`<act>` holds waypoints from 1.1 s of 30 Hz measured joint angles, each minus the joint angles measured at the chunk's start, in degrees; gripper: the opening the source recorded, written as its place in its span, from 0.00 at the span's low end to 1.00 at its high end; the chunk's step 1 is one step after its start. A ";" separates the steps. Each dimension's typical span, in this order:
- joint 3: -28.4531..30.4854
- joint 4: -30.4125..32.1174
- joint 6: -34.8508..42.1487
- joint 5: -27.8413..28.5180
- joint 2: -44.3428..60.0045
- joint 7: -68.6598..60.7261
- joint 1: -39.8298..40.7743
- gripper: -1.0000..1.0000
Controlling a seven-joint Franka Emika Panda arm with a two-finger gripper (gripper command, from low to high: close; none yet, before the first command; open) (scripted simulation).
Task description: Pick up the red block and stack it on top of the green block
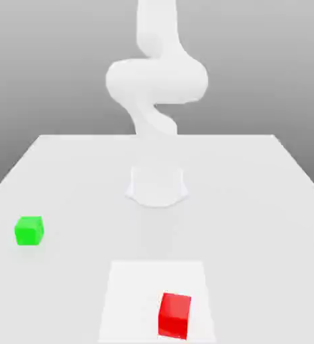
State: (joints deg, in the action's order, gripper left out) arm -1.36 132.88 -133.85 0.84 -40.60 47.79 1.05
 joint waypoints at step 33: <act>-4.11 9.27 -29.16 5.83 61.59 17.59 1.76 0.00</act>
State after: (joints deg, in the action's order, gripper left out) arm -5.46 142.15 -163.00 6.67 20.99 65.38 2.81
